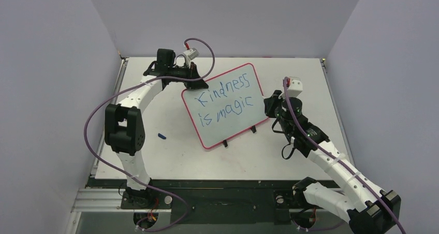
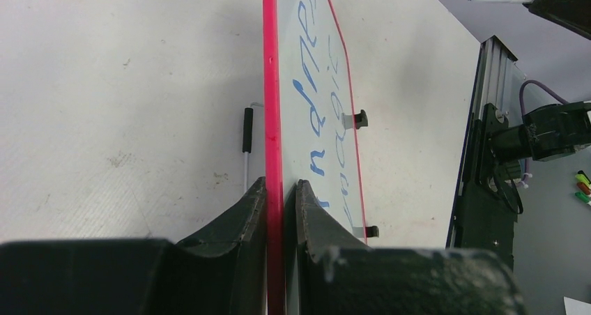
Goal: Write a sentence on the whiteboard
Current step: Put down the whiteboard on the whiteboard stand.
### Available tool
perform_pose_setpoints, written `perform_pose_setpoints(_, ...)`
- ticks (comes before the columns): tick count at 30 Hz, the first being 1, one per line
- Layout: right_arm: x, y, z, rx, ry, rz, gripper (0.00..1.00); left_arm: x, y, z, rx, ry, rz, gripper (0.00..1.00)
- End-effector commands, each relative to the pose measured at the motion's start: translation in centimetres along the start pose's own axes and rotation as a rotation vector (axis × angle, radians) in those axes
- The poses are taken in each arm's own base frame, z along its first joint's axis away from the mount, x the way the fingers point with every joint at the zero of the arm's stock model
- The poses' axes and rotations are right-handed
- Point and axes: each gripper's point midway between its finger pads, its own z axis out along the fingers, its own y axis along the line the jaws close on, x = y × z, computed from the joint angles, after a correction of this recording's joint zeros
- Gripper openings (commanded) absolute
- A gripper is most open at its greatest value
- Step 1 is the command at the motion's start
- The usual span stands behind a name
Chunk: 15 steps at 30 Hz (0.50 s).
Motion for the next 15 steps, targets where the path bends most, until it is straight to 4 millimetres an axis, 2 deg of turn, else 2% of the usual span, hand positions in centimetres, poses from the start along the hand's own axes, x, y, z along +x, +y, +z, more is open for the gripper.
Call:
perform_pose_setpoints(1,-0.1,0.0,-0.7,-0.027,-0.02,0.032,0.0,2.3,-0.9,0.8,-0.032,0.045,0.04,0.0)
perform_pose_setpoints(4,0.1,-0.2,-1.2,-0.031,-0.026,0.034,0.0,3.7,-0.7,1.2,-0.075,0.037,-0.003,0.0)
perform_pose_setpoints(9,0.5,-0.5,-1.6,-0.031,-0.028,0.034,0.0,5.3,-2.0,1.6,-0.085,0.033,-0.037,0.0)
perform_pose_setpoints(15,0.6,-1.0,-2.2,-0.028,-0.041,0.039,0.0,8.1,-2.7,2.2,-0.116,0.029,-0.109,0.0)
